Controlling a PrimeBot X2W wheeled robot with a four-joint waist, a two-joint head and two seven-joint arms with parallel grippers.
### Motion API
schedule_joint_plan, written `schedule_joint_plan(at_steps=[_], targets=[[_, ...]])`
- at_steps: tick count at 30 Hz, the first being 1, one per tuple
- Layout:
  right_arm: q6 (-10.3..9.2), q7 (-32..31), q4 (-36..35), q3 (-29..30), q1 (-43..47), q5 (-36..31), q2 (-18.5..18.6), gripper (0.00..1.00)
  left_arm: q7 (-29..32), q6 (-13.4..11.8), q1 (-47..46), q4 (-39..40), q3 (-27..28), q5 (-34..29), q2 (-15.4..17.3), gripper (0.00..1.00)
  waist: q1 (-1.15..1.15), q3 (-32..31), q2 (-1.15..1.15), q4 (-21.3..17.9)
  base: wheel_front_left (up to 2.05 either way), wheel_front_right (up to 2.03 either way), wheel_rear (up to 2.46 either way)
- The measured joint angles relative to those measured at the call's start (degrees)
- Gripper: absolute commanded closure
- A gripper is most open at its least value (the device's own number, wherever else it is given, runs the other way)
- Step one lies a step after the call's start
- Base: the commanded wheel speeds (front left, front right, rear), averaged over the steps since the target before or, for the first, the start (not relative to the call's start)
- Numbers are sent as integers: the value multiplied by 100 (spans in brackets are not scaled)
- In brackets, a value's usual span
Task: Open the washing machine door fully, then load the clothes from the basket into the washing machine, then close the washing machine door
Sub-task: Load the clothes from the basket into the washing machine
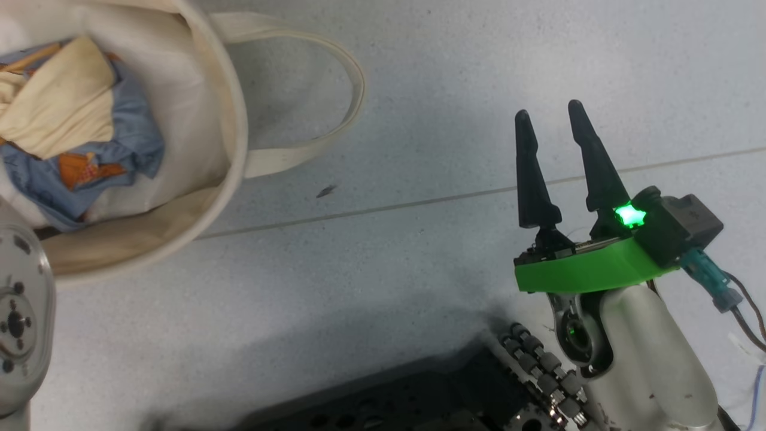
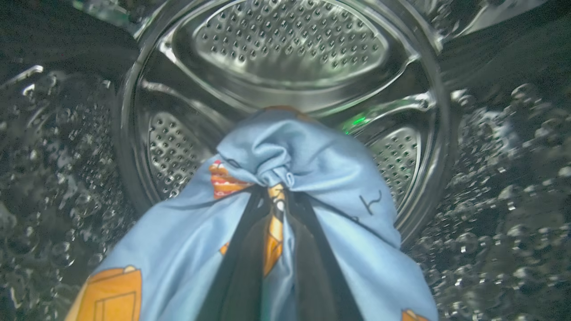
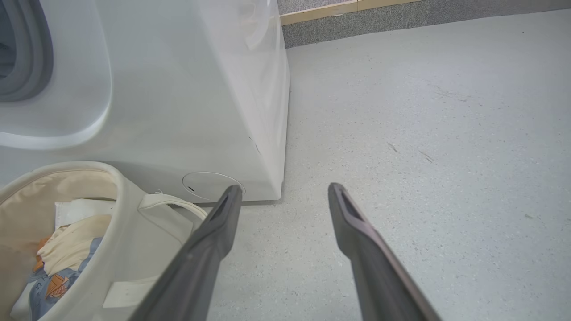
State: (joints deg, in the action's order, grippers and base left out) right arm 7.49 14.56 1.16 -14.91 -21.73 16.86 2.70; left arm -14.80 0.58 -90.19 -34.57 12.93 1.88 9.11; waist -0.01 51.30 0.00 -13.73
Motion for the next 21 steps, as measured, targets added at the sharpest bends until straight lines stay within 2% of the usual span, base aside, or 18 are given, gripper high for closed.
schedule_joint_plan(at_steps=[5,8,9,10,15,21], targets=[[0,15,-15,0,-32,30,0,0,-1,-29,-186,-267,7,-12,11,100,1,186,0,-57,0,0,0],[0,15,-33,-15,-41,27,0,0,-1,-1,-313,274,82,75,11,100,2,259,0,-57,0,0,0],[0,15,-34,-20,-52,27,0,0,-16,3,-395,342,59,60,11,70,1,277,0,-47,0,0,0],[0,15,-35,-20,-57,25,0,0,-37,-3,-446,274,38,-4,7,0,1,284,0,-24,0,0,0],[0,15,-23,-34,-71,-73,0,0,-36,-65,-331,-113,34,-29,-46,0,1,257,0,75,0,0,0],[0,15,21,-34,-87,-170,0,0,-36,-47,27,18,-42,-69,-126,0,1,72,0,179,0,0,0]])
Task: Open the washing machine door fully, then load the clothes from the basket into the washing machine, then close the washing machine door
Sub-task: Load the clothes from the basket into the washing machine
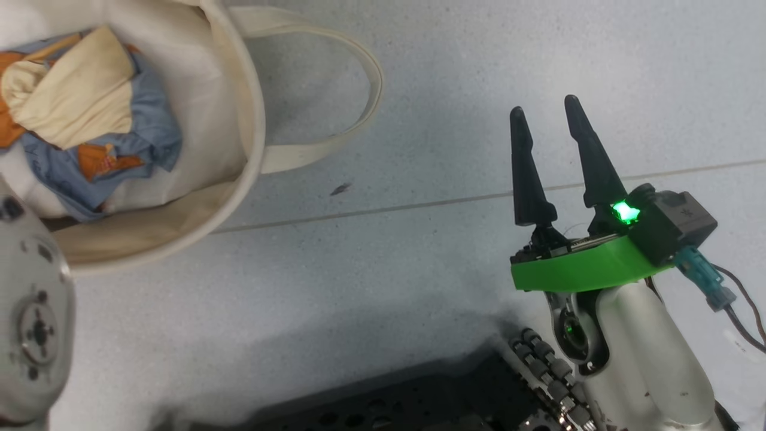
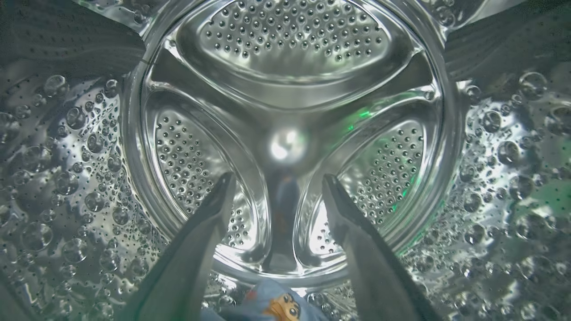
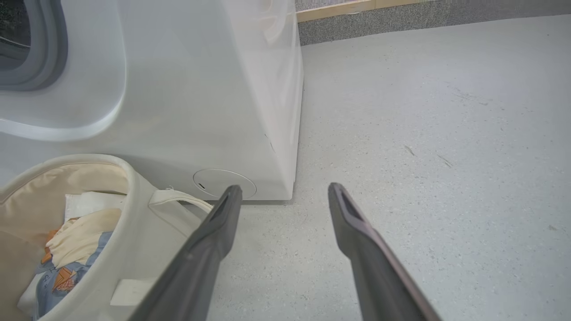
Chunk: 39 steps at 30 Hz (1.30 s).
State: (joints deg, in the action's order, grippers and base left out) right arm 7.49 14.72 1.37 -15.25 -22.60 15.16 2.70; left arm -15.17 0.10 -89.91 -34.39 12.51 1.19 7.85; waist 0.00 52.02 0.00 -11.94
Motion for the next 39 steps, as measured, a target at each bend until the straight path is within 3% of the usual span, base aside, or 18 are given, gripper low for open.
schedule_joint_plan(at_steps=[13,25,32,39], targets=[[0,0,376,10,76,-186,1,0,0,343,2718,267,-185,42,-421,0,1,-1177,1,264,0,0,0],[0,0,731,140,920,-194,2,0,22,336,5579,624,-880,245,-612,0,3,-2976,1,659,0,0,0],[0,-1,781,379,1436,-125,2,0,41,142,6958,1196,-1424,671,-606,0,2,-3902,1,962,0,0,0],[0,-1,825,559,1762,-36,0,0,43,-265,7955,1917,-1690,1167,-573,0,1,-4437,1,1195,0,0,0]])
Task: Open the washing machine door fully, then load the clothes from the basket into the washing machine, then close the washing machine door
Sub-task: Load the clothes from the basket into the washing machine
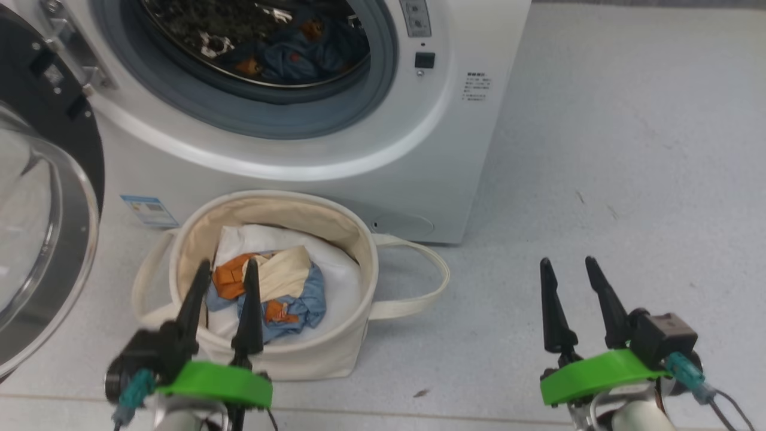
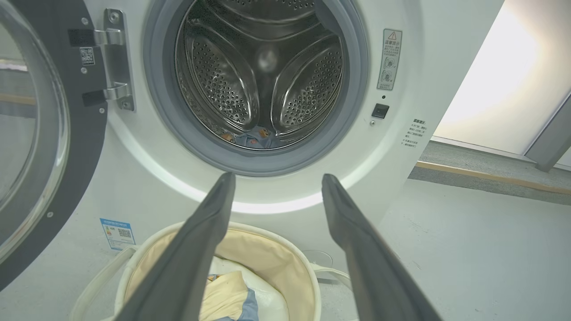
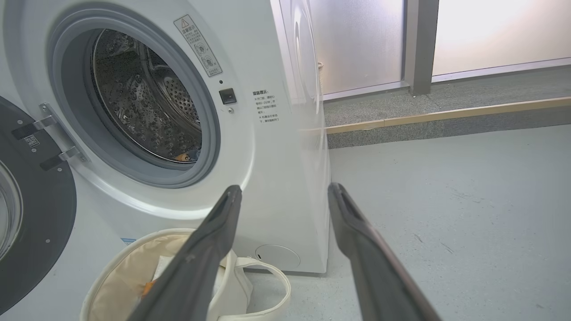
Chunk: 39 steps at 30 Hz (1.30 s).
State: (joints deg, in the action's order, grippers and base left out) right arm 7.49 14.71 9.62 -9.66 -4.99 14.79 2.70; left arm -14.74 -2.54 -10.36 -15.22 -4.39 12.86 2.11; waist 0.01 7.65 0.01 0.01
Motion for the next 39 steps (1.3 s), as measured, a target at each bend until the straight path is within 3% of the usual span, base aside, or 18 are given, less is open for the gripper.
schedule_joint_plan(at_steps=[5,17,39], targets=[[0,0,9,-41,130,42,-1,0,0,-133,502,167,-38,493,4,0,0,-217,0,50,0,0,0],[0,0,25,-73,184,42,-1,0,0,-298,532,219,-158,220,5,0,-1,-210,0,49,0,0,0],[0,0,23,-204,171,62,-1,0,0,-257,424,78,-233,186,5,0,-1,-7,0,-3,0,0,0]])
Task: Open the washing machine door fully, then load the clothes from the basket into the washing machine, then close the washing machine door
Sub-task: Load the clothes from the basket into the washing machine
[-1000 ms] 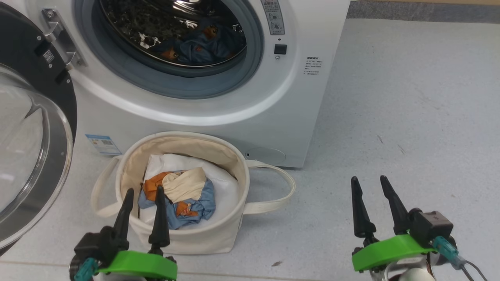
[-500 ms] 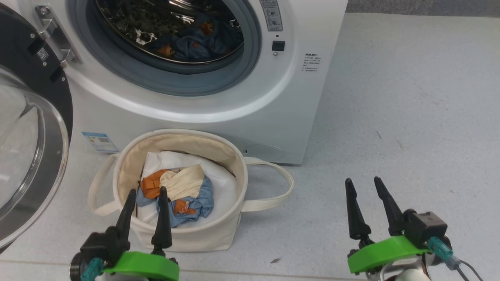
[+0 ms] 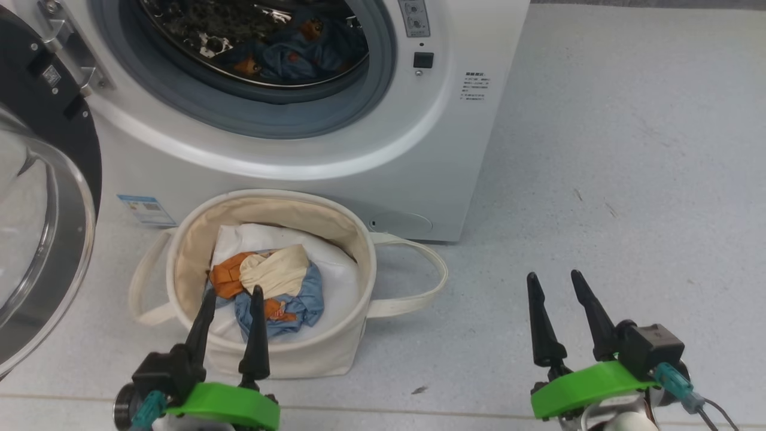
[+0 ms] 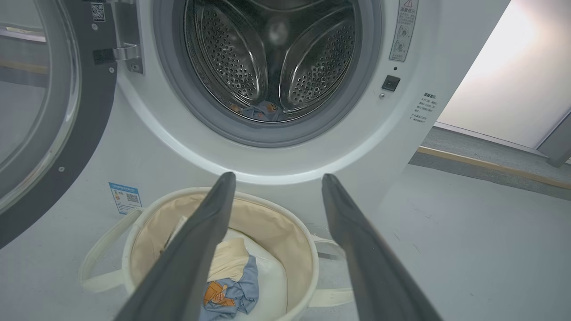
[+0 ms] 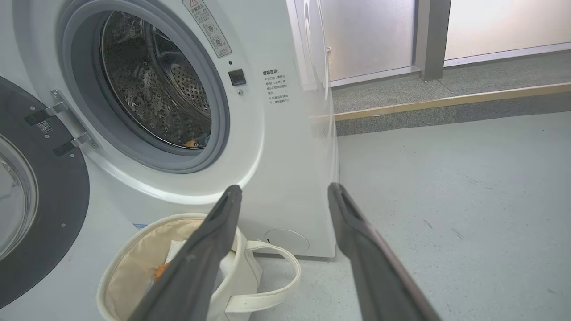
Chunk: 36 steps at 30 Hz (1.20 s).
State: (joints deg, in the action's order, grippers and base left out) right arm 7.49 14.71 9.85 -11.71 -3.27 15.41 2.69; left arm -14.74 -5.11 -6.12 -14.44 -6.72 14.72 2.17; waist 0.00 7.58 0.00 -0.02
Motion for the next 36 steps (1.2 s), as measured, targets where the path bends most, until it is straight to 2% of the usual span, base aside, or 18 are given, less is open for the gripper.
schedule_joint_plan(at_steps=[6,11,13,16,25,26,32,36], targets=[[0,0,-51,-40,-7,23,0,0,1,-43,-77,-407,3,-34,0,0,0,186,0,-95,0,0,0],[0,0,-142,-47,-193,-167,0,0,1,-44,-665,-920,-25,-201,-3,0,0,554,0,-174,0,0,0],[0,0,-222,8,-433,-332,0,0,1,-42,-1204,-1555,-73,-327,-7,0,-1,874,0,-214,0,0,0],[0,0,-313,68,-637,-461,1,0,1,-31,-1787,-2104,-155,-541,-14,0,-1,1258,0,-240,0,0,0],[0,1,-497,178,-1206,-659,2,0,2,-16,-3689,-4243,-134,-730,-26,0,-2,2542,0,-304,0,0,0],[0,1,-497,178,-1206,-659,2,0,2,-16,-3689,-4243,-134,-730,-26,0,-2,2542,0,-304,0,0,0],[0,1,-587,276,-1395,-701,22,0,12,-121,-4833,-5368,-105,-730,-20,0,-1,3290,0,-358,0,0,0],[0,1,-654,300,-1519,-671,53,0,460,-437,-5399,-5792,-172,-855,34,0,-1,3654,-1,-411,0,0,0]])
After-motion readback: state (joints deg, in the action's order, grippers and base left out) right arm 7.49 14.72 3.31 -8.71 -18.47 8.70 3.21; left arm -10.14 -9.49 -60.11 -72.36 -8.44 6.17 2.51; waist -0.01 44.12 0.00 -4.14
